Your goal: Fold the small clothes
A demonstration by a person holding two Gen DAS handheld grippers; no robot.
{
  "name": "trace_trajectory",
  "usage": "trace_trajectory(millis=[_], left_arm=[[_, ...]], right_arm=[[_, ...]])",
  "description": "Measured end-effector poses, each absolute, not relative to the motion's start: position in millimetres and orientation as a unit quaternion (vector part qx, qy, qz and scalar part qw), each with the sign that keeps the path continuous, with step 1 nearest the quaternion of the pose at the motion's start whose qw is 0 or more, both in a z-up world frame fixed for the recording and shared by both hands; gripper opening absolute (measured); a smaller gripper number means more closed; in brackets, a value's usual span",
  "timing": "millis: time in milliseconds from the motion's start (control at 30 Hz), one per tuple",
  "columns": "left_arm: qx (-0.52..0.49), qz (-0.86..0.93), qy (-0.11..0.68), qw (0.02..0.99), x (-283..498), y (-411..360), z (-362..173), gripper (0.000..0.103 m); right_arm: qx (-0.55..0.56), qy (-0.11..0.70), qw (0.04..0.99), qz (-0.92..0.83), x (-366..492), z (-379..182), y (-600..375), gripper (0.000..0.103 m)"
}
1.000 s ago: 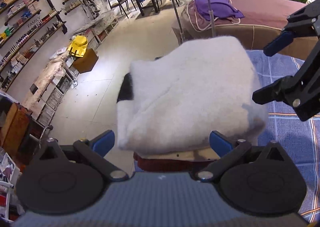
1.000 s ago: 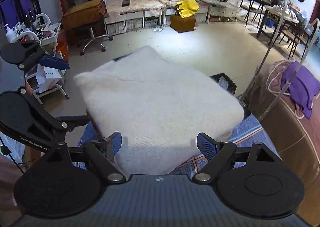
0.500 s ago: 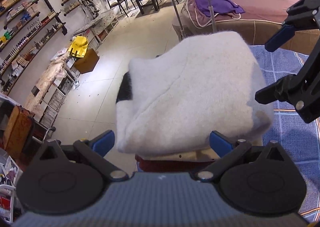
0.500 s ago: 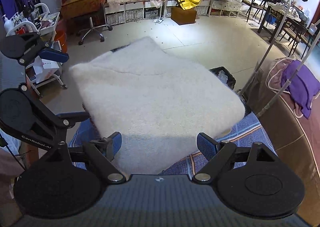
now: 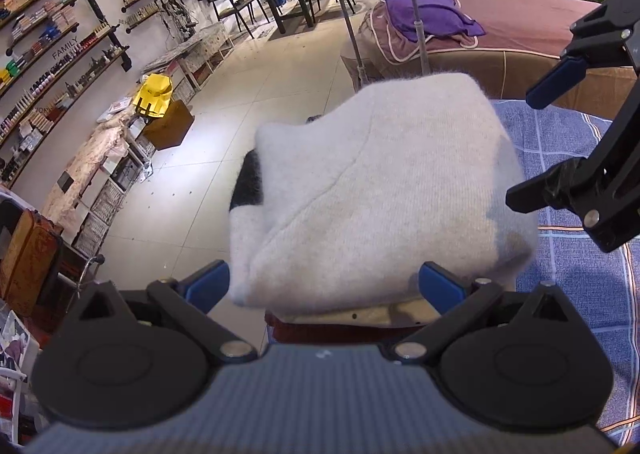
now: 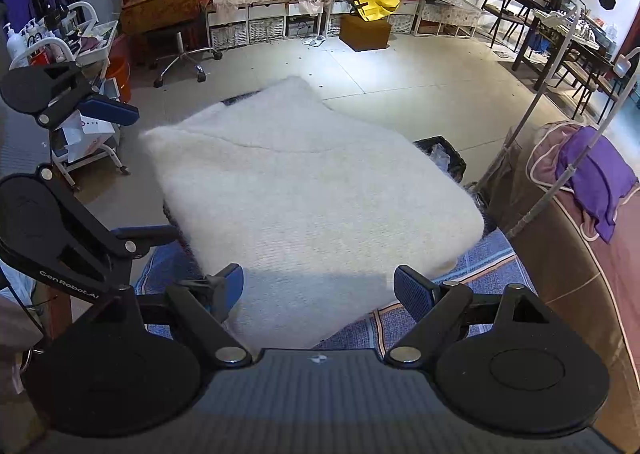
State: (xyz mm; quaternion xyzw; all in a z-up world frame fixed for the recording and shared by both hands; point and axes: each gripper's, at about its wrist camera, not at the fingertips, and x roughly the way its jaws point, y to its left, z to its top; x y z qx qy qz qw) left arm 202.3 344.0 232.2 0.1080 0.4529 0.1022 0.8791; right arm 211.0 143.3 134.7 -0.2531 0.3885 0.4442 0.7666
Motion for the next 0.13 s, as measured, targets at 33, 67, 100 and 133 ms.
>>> trace_trajectory(millis=[33,67,100,133], left_arm=[[0.111,0.1,0.453,0.879,202.5,342.8,231.7,0.103],[0.116,0.1,0.453,0.878,202.2,340.0,231.6,0.103],[0.12,0.102,0.452,0.878,202.1,339.0,231.5,0.103],[0.123,0.103,0.452,0.878,202.0,337.9,231.1,0.103]], right_arm=[[-0.253,0.389,0.767,0.444,211.0,134.3,143.0,0.103],[-0.253,0.39,0.767,0.443,211.1,134.1,143.1,0.103],[-0.254,0.391,0.767,0.441,211.6,134.2,143.7,0.103],[-0.253,0.391,0.767,0.44,212.0,134.2,143.4,0.103]])
